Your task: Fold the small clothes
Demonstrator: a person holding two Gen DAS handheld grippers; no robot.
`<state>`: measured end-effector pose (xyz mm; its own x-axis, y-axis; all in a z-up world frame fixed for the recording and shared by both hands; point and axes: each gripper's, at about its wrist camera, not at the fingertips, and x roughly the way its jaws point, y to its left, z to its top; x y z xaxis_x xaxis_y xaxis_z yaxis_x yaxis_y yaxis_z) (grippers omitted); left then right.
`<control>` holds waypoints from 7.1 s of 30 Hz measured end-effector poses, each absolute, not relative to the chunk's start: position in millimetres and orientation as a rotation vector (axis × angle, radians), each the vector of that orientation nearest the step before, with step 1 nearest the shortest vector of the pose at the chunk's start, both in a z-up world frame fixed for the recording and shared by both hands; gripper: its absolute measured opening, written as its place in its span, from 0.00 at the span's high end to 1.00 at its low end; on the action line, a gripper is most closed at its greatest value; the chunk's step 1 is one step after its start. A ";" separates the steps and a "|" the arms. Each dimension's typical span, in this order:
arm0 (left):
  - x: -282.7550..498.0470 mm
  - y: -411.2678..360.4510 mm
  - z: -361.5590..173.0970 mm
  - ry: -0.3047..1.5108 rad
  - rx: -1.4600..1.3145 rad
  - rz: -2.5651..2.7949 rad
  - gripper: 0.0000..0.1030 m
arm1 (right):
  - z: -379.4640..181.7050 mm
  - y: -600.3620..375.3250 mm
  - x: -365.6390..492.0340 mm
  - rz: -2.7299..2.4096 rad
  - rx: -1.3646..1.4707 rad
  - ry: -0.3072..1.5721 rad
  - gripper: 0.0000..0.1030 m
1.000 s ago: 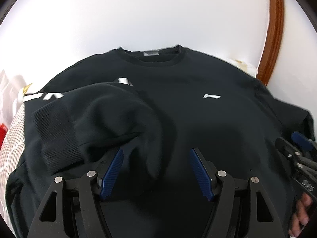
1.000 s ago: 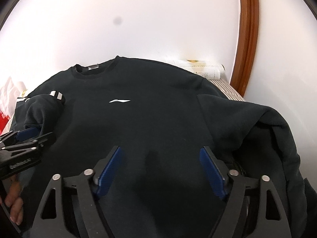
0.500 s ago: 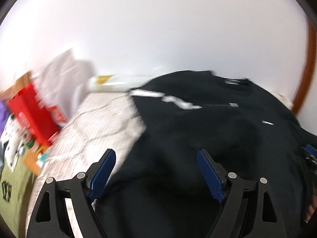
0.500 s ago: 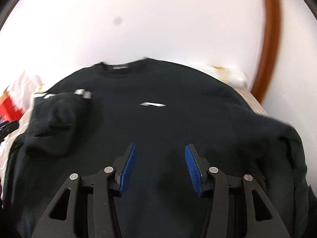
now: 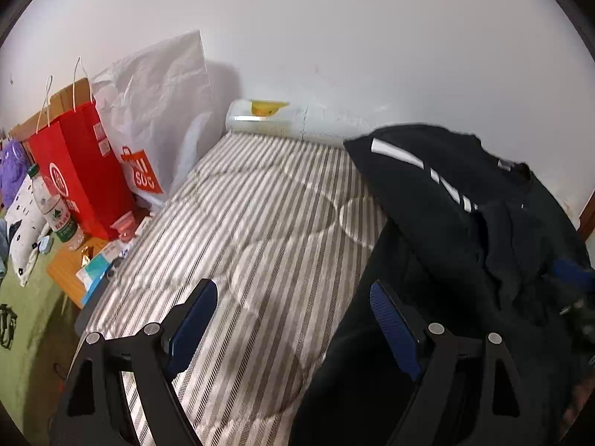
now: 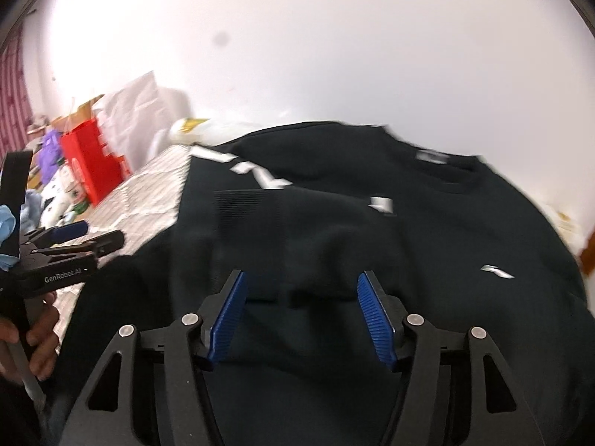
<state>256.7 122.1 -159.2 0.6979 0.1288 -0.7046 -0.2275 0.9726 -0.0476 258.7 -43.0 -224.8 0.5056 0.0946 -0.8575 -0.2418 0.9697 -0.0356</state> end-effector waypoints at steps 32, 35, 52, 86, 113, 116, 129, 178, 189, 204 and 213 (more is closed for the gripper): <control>262.6 109.0 -185.0 0.863 -0.133 0.157 0.19 | -135.6 -125.0 254.6 -0.060 -0.111 0.786 0.86; 262.7 110.2 -186.4 0.875 -0.129 0.154 0.19 | -120.4 -156.7 249.3 -0.108 -0.079 0.759 0.86; 261.8 110.1 -191.2 0.881 -0.114 0.143 0.19 | -180.4 -297.4 201.3 -0.321 0.146 0.878 0.90; 255.7 103.5 -181.2 0.779 -0.079 0.142 0.19 | -227.6 -339.3 187.2 -0.500 0.008 1.050 0.86; 255.8 97.1 -181.9 0.785 -0.050 0.149 0.19 | -103.7 -381.4 58.0 -0.740 -0.147 0.918 0.51; 256.2 99.1 -182.4 0.788 -0.060 0.148 0.19 | -111.5 -407.4 39.1 -0.765 -0.072 0.986 0.51; 250.2 114.4 -179.6 0.782 -0.131 0.168 0.19 | -144.5 -423.6 25.4 -0.769 0.050 1.088 0.81; 208.5 143.5 -182.8 0.814 -0.105 0.124 0.19 | -177.9 -13.9 236.4 0.169 -0.324 0.765 0.51; 211.5 89.1 -144.7 0.748 -0.069 -0.039 0.19 | -143.8 -127.8 181.5 0.093 -0.159 0.701 0.46; 271.2 8.3 -138.5 0.805 -0.115 -0.076 0.20 | -185.6 -281.3 181.3 -0.310 -0.151 0.919 0.46; 299.3 -12.5 -186.6 0.932 -0.067 -0.094 0.20 | -218.5 -311.0 188.8 -0.395 -0.143 1.040 0.46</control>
<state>299.3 -12.5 -186.6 0.5925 -0.1095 -0.7981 0.0515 0.9938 -0.0981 188.8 -311.0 -218.5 0.4433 -0.3841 -0.8099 0.2507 0.9206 -0.2994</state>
